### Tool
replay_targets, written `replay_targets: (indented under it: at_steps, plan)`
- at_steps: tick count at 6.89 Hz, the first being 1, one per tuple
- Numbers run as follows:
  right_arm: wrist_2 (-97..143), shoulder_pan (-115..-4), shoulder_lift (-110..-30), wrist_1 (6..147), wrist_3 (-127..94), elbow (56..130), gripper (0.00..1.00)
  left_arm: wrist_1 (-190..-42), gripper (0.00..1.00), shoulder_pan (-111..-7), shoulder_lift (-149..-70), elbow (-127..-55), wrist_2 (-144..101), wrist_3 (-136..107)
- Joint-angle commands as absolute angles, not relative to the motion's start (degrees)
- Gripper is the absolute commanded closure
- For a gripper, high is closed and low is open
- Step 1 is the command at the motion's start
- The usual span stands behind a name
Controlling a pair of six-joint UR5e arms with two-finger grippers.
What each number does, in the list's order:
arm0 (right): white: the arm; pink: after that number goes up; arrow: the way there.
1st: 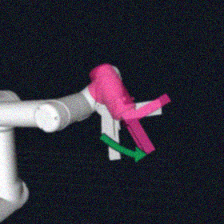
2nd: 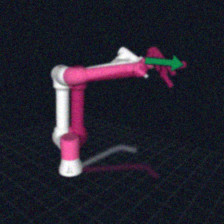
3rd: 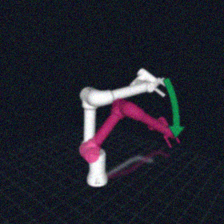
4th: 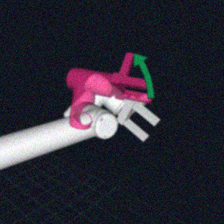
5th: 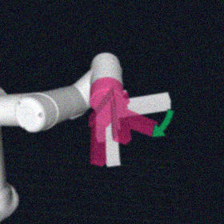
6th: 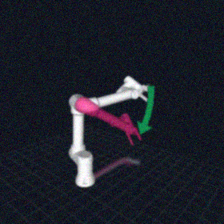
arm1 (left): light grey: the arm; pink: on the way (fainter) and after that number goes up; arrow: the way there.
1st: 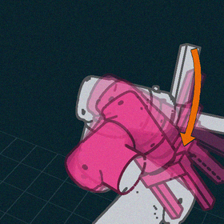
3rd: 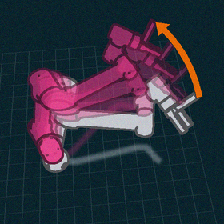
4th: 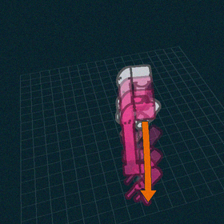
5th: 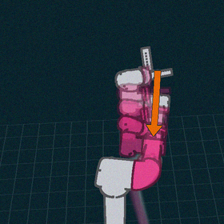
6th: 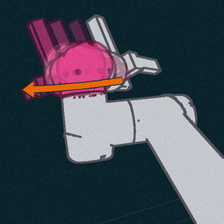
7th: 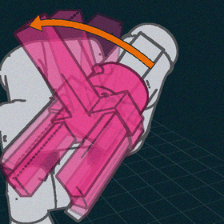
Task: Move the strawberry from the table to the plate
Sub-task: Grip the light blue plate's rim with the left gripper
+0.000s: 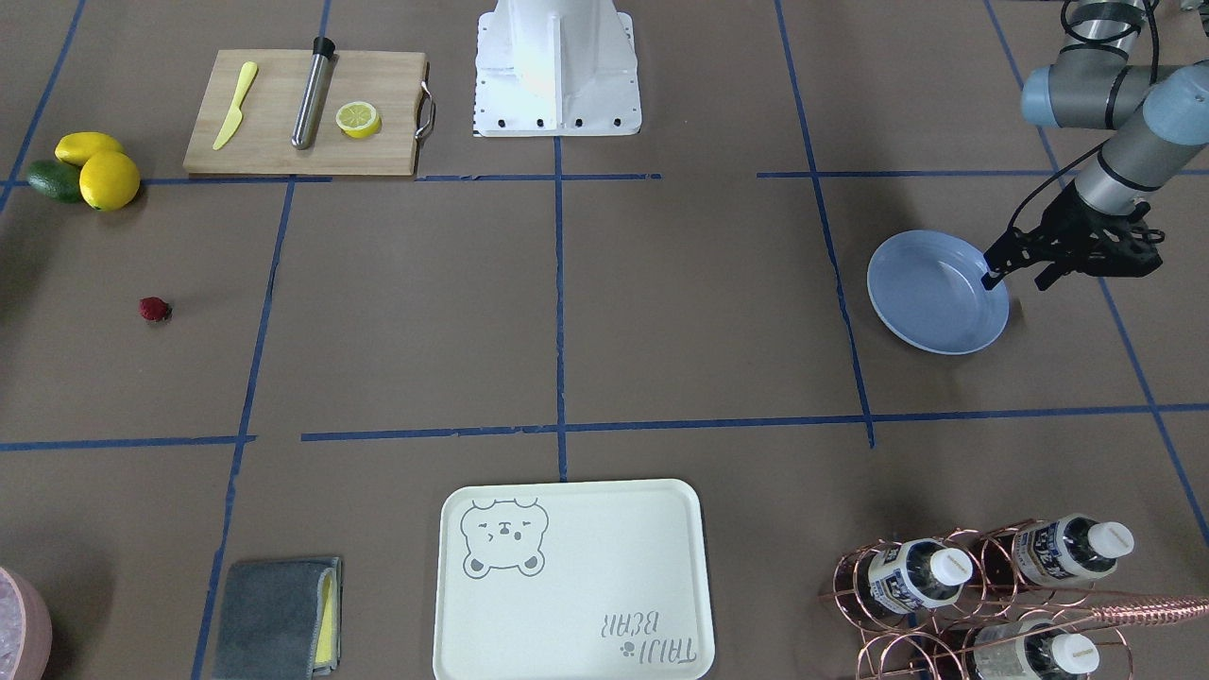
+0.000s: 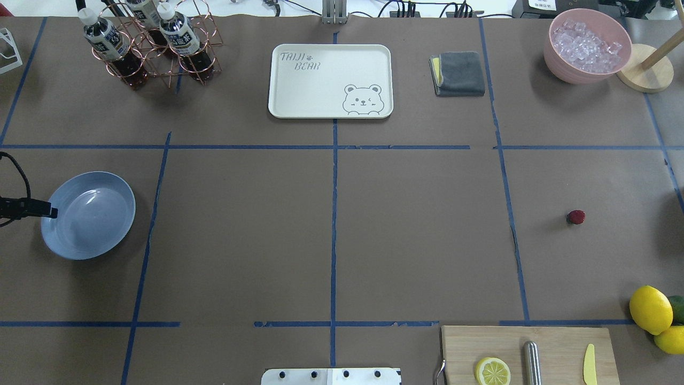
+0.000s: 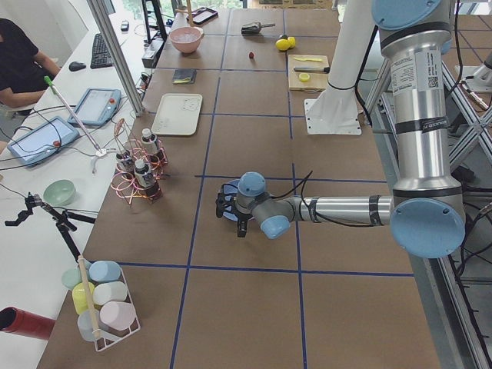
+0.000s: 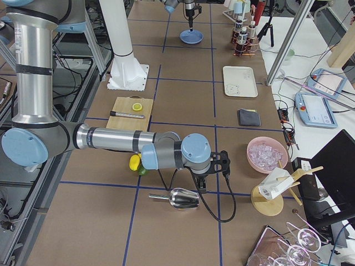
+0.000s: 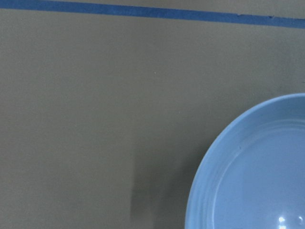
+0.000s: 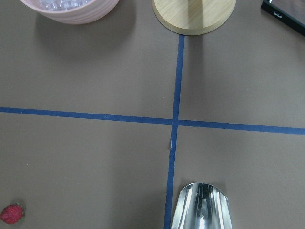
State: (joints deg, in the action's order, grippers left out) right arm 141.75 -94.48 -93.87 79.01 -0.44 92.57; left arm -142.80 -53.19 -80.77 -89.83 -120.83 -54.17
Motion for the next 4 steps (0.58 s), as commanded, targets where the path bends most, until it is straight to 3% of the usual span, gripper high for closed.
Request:
replay_targets:
  at_steps: [1,4]
  plan:
    - [141.6,-94.5,-93.9,79.0,-0.4,92.9,0.00,-142.7,0.33,-53.1,-81.1,-89.6,-120.8,-54.3]
    - [141.5,-94.5,-93.9,79.0,-0.4,93.0,0.00,-142.8,0.44,-52.0,-81.9,-88.9,-120.8,-54.7]
